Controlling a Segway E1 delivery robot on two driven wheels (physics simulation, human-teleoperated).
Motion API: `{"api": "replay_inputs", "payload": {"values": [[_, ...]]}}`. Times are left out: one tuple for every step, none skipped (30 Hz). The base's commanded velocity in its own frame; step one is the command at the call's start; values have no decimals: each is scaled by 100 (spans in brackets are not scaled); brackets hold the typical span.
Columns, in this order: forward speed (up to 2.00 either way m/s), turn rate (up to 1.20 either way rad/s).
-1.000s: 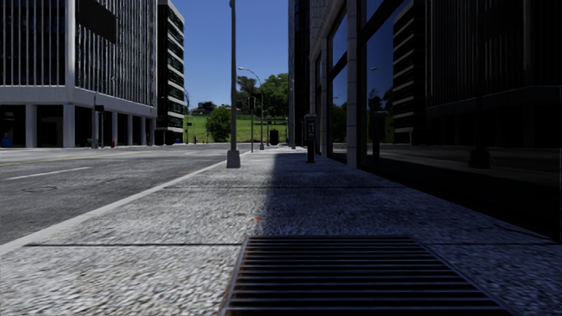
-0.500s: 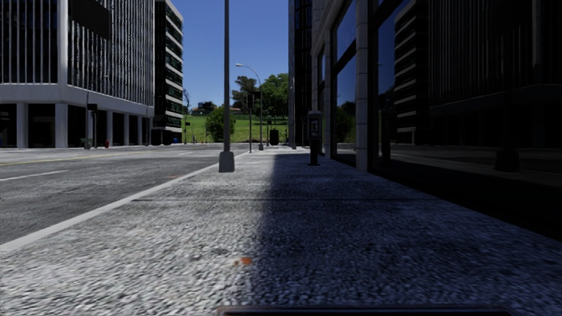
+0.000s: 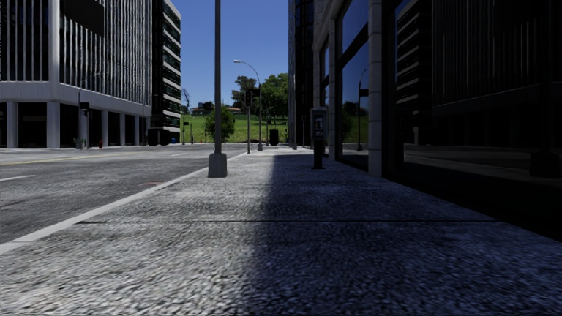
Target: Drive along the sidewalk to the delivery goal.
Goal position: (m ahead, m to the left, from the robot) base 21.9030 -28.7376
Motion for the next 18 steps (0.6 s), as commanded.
{"api": "replay_inputs", "payload": {"values": [[200, 0], [200, 0], [200, 0], [200, 0], [200, 0], [200, 0], [200, 0], [200, 0], [200, 0], [200, 0], [200, 0], [200, 0], [200, 0], [200, 0], [200, 0], [200, 0], [200, 0], [200, 0]]}}
